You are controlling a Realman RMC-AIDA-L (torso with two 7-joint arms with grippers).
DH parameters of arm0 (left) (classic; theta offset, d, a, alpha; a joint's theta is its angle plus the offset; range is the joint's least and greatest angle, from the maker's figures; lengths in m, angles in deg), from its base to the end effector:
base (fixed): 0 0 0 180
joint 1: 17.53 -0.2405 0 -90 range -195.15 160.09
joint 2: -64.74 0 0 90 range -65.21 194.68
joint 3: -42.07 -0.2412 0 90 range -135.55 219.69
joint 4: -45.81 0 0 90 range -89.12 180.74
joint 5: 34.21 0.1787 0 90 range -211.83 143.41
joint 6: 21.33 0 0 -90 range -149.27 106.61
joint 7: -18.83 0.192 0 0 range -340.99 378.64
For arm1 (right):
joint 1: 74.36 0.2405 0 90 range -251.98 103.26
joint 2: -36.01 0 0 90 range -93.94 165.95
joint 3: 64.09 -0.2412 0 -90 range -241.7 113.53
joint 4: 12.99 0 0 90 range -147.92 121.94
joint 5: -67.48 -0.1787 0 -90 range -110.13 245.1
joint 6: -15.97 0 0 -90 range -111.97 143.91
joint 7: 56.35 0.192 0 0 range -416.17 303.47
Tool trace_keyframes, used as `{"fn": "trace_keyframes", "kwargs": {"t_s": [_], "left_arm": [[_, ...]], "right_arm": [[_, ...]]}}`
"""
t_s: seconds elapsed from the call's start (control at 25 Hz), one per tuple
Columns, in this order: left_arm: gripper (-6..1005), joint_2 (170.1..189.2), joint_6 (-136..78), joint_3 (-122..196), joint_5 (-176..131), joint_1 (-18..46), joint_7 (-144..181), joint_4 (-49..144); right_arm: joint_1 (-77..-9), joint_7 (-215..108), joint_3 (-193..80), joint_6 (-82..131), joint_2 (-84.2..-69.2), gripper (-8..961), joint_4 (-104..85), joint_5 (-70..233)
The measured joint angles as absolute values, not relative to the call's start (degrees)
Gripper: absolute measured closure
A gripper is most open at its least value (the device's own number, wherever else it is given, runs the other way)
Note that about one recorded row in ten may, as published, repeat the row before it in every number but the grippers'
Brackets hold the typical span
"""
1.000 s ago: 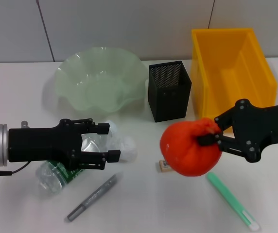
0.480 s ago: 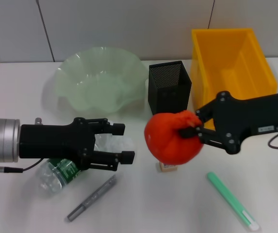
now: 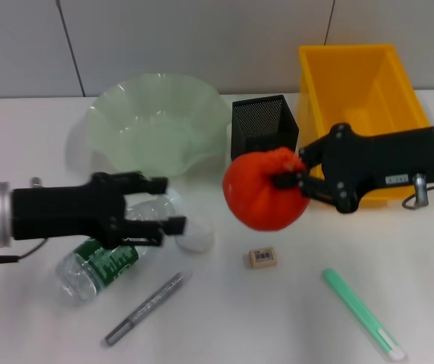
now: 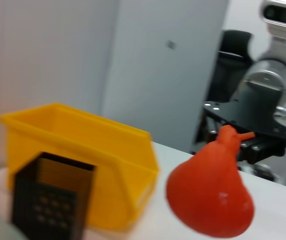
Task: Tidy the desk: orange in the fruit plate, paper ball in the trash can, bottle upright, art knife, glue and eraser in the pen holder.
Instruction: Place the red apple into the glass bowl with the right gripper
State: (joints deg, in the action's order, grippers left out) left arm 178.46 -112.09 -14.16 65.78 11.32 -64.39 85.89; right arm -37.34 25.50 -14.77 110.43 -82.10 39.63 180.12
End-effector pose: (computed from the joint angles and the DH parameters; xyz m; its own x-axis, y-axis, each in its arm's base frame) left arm -0.1946 0.3106 -0.0185 0.8113 0.2996 0.5020 0.3825 -0.9214 -0.0682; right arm 0.1433 0.3334 -0.0167 0.9195 -0.0320 -0.3918 -0.1014 -0.9823 -0.1578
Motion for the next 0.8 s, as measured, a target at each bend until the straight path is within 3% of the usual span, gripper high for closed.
{"fn": "trace_keyframes", "kwargs": {"t_s": [0.32,0.8], "left_arm": [[167,178.10,-114.2,-9.1,65.8,6.9,-58.3,86.0],[170,177.62,-118.7,-8.7,66.1,5.7,-55.7,85.4]], "right_arm": [[-34.4,27.3,-14.2,100.0,-82.89,888,38.3,179.9],[-19.0,25.0,-7.0,74.4,-83.52,880,20.8,175.6]]}}
